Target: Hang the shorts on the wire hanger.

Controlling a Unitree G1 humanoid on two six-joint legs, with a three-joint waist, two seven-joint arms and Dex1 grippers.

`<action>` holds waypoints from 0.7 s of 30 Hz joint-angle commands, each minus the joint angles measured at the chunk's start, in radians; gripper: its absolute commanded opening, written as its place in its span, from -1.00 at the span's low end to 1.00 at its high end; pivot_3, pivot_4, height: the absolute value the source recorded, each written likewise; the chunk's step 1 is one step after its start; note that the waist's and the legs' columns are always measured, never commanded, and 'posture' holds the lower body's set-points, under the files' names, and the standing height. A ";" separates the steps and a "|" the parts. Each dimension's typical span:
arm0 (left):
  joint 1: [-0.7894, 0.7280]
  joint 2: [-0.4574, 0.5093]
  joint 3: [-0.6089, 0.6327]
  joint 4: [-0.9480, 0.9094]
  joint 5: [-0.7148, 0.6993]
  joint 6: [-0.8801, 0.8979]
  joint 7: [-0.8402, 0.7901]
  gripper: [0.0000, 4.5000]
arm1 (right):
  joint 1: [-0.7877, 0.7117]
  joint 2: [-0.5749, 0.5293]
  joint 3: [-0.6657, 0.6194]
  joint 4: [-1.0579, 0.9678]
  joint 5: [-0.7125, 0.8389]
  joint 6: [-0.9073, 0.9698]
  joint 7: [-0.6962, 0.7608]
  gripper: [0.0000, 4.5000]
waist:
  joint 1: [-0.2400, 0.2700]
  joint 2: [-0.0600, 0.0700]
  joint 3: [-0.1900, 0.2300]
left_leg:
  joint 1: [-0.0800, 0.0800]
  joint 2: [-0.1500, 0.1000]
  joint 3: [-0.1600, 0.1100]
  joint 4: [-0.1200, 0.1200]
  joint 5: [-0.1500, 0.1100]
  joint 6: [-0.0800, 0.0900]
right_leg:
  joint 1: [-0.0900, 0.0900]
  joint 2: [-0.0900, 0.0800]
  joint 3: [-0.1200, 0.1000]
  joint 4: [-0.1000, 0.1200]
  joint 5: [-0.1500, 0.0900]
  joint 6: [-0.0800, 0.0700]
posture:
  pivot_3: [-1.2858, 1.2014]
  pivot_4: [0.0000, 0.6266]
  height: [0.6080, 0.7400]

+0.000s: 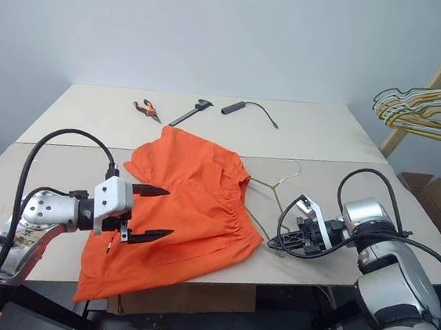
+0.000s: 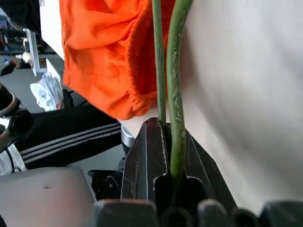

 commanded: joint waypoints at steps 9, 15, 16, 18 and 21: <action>-0.003 0.002 0.009 -0.030 0.003 -0.007 0.015 0.99 | -0.106 0.056 -0.191 0.184 -0.141 -0.190 -0.008 -1.00 | -0.001 0.000 0.000 | 0.000 0.000 0.000 0.000 0.000 0.000 | 0.000 0.000 0.000 0.000 0.000 0.000 | 0.13 -1.00 1.00; -0.054 -0.023 0.014 0.013 0.014 -0.020 0.042 0.99 | -0.006 0.048 -0.278 -0.011 -0.194 -0.409 -0.095 -1.00 | 0.000 0.000 0.000 | 0.000 0.000 0.000 0.000 0.000 0.000 | 0.000 0.000 0.000 0.000 0.000 0.000 | 0.12 -1.00 1.00; -0.063 -0.028 0.015 0.023 0.016 -0.022 0.046 0.99 | 0.020 0.047 -0.293 -0.058 -0.201 -0.442 -0.119 -1.00 | 0.000 0.001 0.000 | 0.000 0.000 0.000 0.000 0.000 0.000 | 0.000 0.000 0.000 0.000 0.000 0.000 | 0.12 -1.00 1.00; -0.081 -0.033 0.012 0.044 0.026 -0.033 0.049 0.99 | 0.071 0.051 -0.336 -0.157 -0.198 -0.496 -0.179 -1.00 | 0.000 0.001 0.000 | 0.000 0.000 0.000 0.000 0.000 0.000 | 0.000 0.000 0.000 0.000 0.000 0.000 | 0.11 -1.00 1.00; -0.112 -0.039 0.011 0.076 0.036 -0.051 0.053 0.99 | 0.143 0.056 -0.382 -0.303 -0.208 -0.577 -0.267 -1.00 | -0.005 0.002 0.000 | 0.000 0.000 0.000 0.000 0.000 0.000 | 0.000 0.000 0.000 0.000 0.000 0.000 | 0.10 -1.00 1.00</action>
